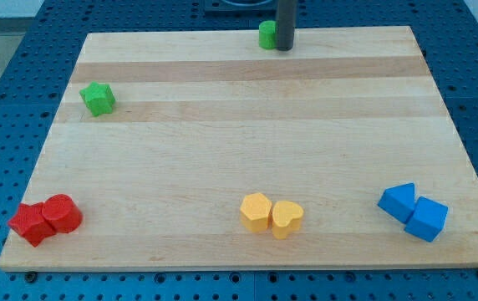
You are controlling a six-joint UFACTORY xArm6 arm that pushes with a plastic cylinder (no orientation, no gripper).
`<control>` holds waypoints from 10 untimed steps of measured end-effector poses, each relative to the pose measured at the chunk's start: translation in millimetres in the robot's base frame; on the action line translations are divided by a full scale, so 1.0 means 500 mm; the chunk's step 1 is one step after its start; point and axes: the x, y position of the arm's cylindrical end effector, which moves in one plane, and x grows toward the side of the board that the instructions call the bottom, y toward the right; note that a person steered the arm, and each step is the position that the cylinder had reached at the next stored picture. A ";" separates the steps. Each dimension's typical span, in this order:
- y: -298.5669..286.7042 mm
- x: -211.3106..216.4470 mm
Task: Push green star towards green circle
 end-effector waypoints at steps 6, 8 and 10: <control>-0.009 -0.034; 0.015 0.228; -0.356 0.453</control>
